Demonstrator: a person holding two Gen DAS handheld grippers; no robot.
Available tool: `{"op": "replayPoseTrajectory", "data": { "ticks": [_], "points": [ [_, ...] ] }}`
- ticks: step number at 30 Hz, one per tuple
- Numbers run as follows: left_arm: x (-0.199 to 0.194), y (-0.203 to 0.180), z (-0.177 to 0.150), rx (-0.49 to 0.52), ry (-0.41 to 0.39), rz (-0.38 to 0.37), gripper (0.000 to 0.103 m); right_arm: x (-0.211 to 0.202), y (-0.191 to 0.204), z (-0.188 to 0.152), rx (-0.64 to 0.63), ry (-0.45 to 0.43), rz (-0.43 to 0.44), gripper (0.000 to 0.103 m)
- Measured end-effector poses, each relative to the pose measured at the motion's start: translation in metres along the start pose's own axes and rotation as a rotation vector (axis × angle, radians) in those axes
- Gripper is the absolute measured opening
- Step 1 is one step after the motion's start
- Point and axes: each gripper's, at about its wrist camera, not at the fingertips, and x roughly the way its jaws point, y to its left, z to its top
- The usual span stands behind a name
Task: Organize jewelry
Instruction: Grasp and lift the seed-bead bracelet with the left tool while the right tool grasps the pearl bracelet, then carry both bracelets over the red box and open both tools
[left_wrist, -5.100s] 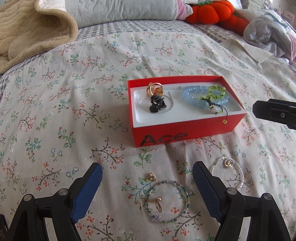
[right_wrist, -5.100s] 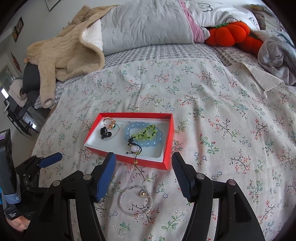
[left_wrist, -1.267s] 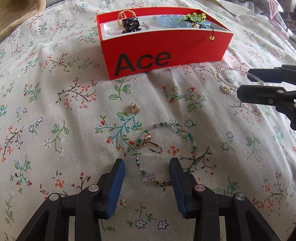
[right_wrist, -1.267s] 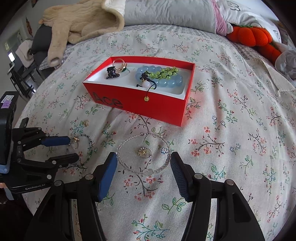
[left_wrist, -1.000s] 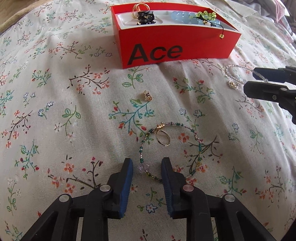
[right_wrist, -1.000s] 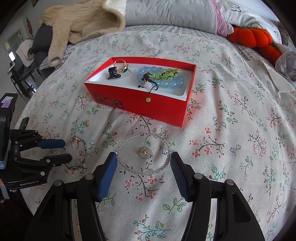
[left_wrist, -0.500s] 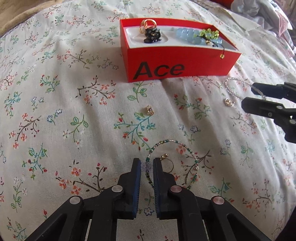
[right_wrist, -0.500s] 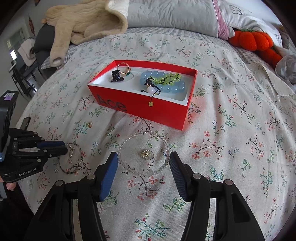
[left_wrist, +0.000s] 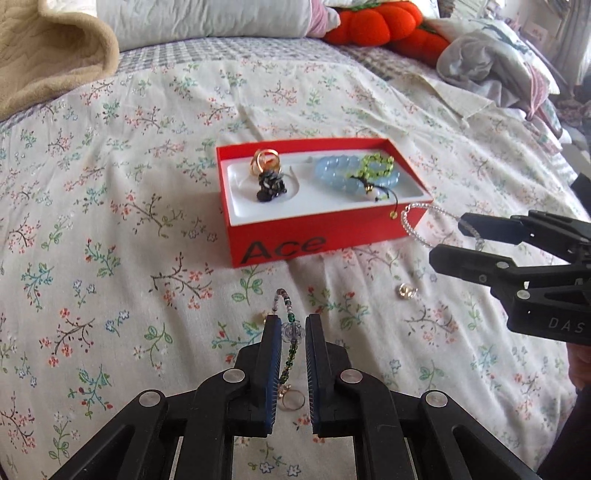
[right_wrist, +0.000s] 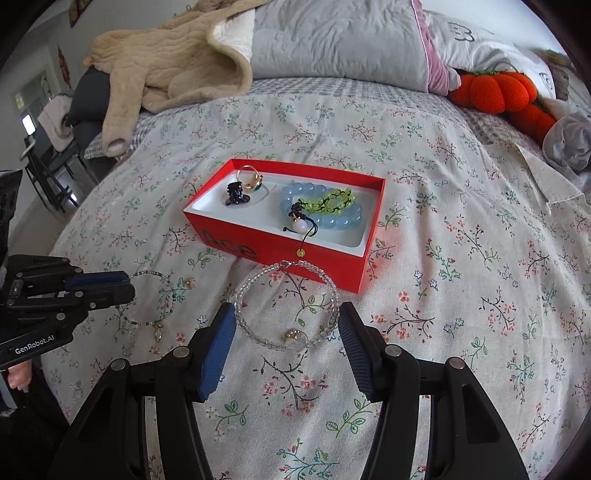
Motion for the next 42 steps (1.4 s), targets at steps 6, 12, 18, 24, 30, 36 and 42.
{"op": "replayPoseTrajectory", "data": {
  "ticks": [6,12,18,24,30,36,42],
  "points": [
    [-0.010,-0.005,0.021,-0.013,-0.070,-0.026,0.008,-0.008,-0.003,0.014,0.022,-0.047,-0.009,0.060],
    [-0.006,-0.006,0.042,-0.029,-0.116,-0.047,0.008,-0.010,-0.009,0.029,0.047,-0.079,-0.022,0.060],
    [0.008,-0.002,0.060,-0.072,-0.144,-0.078,0.008,-0.005,-0.018,0.040,0.068,-0.090,-0.028,0.060],
    [0.024,0.002,0.074,-0.124,-0.174,-0.146,0.008,0.002,-0.025,0.048,0.084,-0.094,-0.025,0.060],
    [0.045,0.012,0.082,-0.196,-0.166,-0.132,0.008,0.011,-0.030,0.052,0.093,-0.088,-0.032,0.060],
    [0.062,0.030,0.081,-0.252,-0.138,-0.050,0.008,0.021,-0.033,0.054,0.093,-0.071,-0.034,0.060],
    [0.069,0.033,0.079,-0.229,-0.116,0.022,0.009,0.031,-0.031,0.058,0.082,-0.053,-0.034,0.060]
  ]
}}
